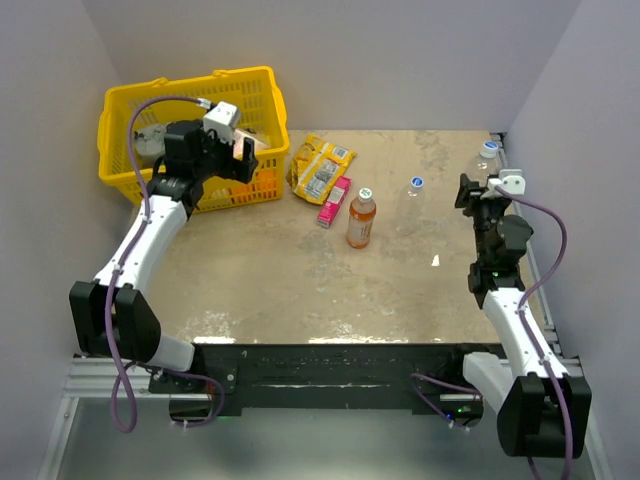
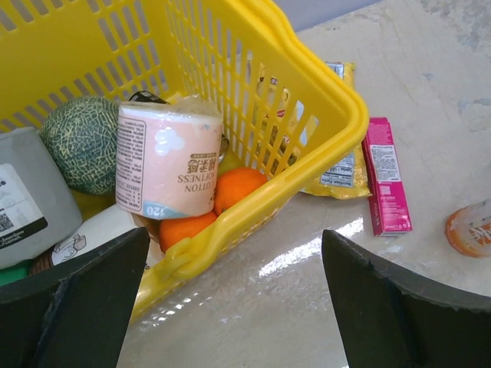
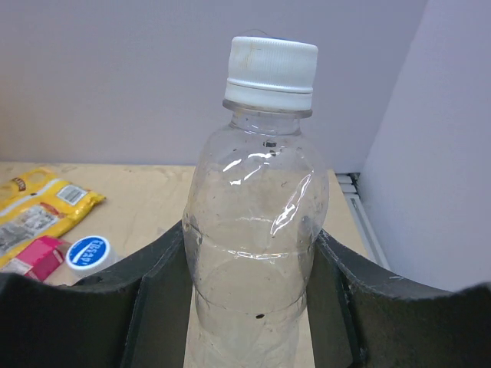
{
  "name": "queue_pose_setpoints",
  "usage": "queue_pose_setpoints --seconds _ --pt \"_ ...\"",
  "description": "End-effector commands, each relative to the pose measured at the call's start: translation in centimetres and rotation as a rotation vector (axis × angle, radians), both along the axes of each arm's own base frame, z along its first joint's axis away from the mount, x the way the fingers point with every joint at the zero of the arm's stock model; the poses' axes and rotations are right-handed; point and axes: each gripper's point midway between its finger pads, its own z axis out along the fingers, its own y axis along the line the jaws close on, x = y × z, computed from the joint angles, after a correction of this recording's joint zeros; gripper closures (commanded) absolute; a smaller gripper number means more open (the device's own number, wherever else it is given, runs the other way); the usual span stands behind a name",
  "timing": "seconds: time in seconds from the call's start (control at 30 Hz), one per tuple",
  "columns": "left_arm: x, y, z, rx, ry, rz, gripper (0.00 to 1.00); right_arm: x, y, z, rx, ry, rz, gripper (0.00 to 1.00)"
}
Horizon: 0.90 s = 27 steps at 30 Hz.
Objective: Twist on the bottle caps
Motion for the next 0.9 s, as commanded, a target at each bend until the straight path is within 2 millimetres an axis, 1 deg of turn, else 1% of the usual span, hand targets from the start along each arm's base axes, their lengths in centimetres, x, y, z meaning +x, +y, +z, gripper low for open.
queue_pose_setpoints --seconds 0.0,0.03,0.07,0.1,0.13,0.17,0.2,0.23,0.27,0.3,0.33,0.37,0.4,0.43,0.47,0.5,0.53,0.57,0.6,0.63,0.67,0.7,0.77,0.8,0.87 --pt "1.1 0.5 0.5 0.062 -0.039 0.015 0.0 0.0 -2.2 4.7 0.065 -0.233 -0.038 1.0" --pt "1.1 0.6 0.2 0.068 -0.037 0.021 0.0 0.2 -2.4 3.6 0.066 -0.224 -0.042 1.0" --pt "1.1 0.8 -0.4 0.073 -0.028 0.026 0.0 0.2 -2.1 3.8 0.044 -0.25 -0.024 1.0" --pt "1.3 0.8 -0.8 0.078 -0.023 0.027 0.0 0.7 -2.0 2.6 0.032 -0.231 -0.016 1.0" --pt "1.3 0.5 -1.1 0.076 -0.017 0.014 0.0 0.9 -1.5 1.4 0.017 -0.21 0.015 1.0" --pt "1.3 -0.1 -1.0 0.067 -0.018 -0.024 0.0 1.1 -1.2 1.1 0.008 -0.208 0.03 1.0" --pt "0.9 -2.3 -1.0 0.058 -0.022 -0.147 0.0 1.2 -1.0 0.6 0.006 -0.192 0.044 1.0" --pt "1.0 -3.6 0.1 0.052 -0.049 -0.198 0.0 1.3 -0.7 1.1 0.0 -0.194 0.064 1.0" --pt "1.4 -5.2 4.0 0.038 -0.134 -0.247 0.0 1.2 0.4 1.1 -0.074 -0.18 0.117 1.0" --pt "0.9 -8.9 4.4 0.014 -0.126 -0.382 0.0 0.9 0.7 1.8 -0.099 -0.186 0.128 1.0" --pt "0.6 -11.3 6.1 -0.003 -0.144 -0.467 0.0 -0.2 1.0 4.8 -0.131 -0.241 0.136 1.0" --pt "0.2 -13.7 12.2 -0.023 -0.263 -0.555 0.0 -0.4 1.7 4.6 -0.149 -0.188 0.176 1.0" --pt "-1.3 -18.5 11.7 -0.057 -0.233 -0.711 0.0 -0.9 2.4 5.5 -0.162 -0.186 0.21 1.0" --pt "-1.9 -20.5 13.5 -0.086 -0.267 -0.76 0.0 -1.6 3.0 7.6 -0.178 -0.214 0.238 1.0" --pt "-2.9 -22.1 17.2 -0.13 -0.34 -0.806 0.01 -2.6 3.7 8.2 -0.179 -0.208 0.268 1.0" --pt "-4.1 -24.9 17.8 -0.222 -0.313 -0.876 0.02 -3.3 4.5 8.7 -0.183 -0.21 0.313 1.0" --pt "-4.6 -25.9 18.6 -0.263 -0.318 -0.907 0.03 -3.9 5.0 9.7 -0.185 -0.223 0.334 1.0" --pt "-5.2 -26.7 19.0 -0.32 -0.291 -0.924 0.04 -4.6 5.6 9.6 -0.181 -0.205 0.362 1.0" --pt "-6.0 -27.9 19.9 -0.406 -0.278 -0.943 0.05 -5.1 6.4 9.7 -0.193 -0.204 0.401 1.0" --pt "-6.5 -28.5 20.1 -0.453 -0.271 -0.96 0.07 -5.6 6.9 9.9 -0.203 -0.205 0.425 1.0" --pt "-7.1 -29.1 19.1 -0.492 -0.23 -0.974 0.08 -6.3 7.4 9.9 -0.225 -0.203 0.442 1.0" --pt "-8.7 -30.2 20.2 -0.541 -0.238 -1.015 0.09 -6.6 7.9 9.8 -0.237 -0.201 0.464 1.0" --pt "-10.8 -31.4 21.0 -0.584 -0.228 -1.082 0.1 -6.6 7.8 9.3 -0.221 -0.17 0.45 1.0" --pt "-12.6 -32.2 21.7 -0.592 -0.252 -1.144 0.11 -6.5 7.7 9.4 -0.212 -0.161 0.444 1.0" --pt "-14.1 -32.6 22.1 -0.6 -0.259 -1.191 0.1 -6.1 7.4 8.9 -0.186 -0.124 0.436 1.0"
